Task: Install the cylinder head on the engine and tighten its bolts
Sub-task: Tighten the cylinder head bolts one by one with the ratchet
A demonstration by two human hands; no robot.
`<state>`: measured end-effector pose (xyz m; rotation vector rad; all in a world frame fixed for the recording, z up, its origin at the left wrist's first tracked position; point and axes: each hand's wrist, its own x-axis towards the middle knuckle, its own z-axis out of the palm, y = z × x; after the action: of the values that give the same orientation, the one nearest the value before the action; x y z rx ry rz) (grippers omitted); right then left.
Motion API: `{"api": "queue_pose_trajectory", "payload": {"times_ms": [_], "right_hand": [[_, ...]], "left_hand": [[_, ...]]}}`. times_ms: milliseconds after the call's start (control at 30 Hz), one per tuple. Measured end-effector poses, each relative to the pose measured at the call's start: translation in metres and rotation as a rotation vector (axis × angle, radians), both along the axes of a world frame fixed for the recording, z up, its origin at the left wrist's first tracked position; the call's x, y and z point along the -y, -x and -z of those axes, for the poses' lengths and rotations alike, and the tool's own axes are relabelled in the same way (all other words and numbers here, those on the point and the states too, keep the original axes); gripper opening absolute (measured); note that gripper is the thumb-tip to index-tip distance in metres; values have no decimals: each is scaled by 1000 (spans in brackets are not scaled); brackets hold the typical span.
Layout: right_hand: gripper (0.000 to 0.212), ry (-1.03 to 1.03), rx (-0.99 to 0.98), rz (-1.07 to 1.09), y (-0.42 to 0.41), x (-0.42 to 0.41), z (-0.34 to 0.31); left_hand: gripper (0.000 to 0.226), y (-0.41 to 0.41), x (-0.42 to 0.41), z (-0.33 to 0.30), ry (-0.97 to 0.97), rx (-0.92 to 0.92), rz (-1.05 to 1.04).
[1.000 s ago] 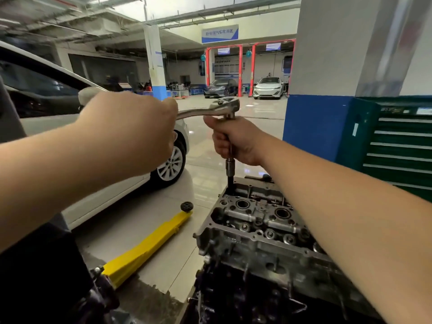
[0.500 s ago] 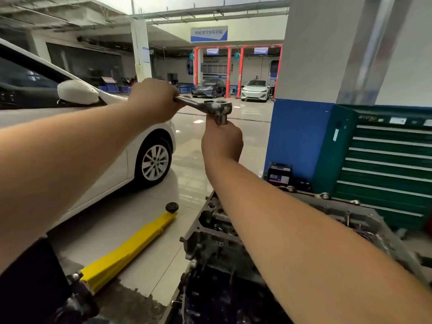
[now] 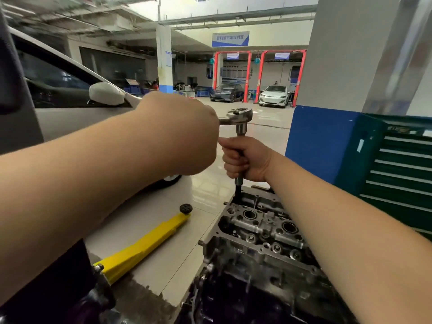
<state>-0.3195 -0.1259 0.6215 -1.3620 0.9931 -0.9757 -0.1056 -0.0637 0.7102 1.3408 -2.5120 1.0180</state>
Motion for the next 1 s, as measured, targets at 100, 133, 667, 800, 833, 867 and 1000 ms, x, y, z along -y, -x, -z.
{"api": "queue_pose_trajectory", "payload": {"times_ms": [100, 133, 667, 800, 833, 867, 1000], "right_hand": [[53, 89, 81, 330, -14, -8, 6], [51, 118, 114, 478, -21, -10, 8], [14, 436, 60, 1044, -74, -35, 44], [15, 425, 39, 926, -60, -43, 49], [13, 411, 23, 910, -56, -43, 48], [9, 404, 1, 899, -51, -43, 47], [12, 413, -53, 863, -36, -41, 35]], "left_hand": [[29, 6, 17, -8, -10, -66, -13], [31, 8, 26, -11, -35, -95, -9], [19, 104, 159, -5, 22, -469, 298], [26, 145, 157, -10, -102, -407, 482], [27, 144, 159, -10, -92, -379, 465], [29, 138, 161, -10, -72, -349, 419], [26, 84, 157, -11, 65, -245, 77]]}}
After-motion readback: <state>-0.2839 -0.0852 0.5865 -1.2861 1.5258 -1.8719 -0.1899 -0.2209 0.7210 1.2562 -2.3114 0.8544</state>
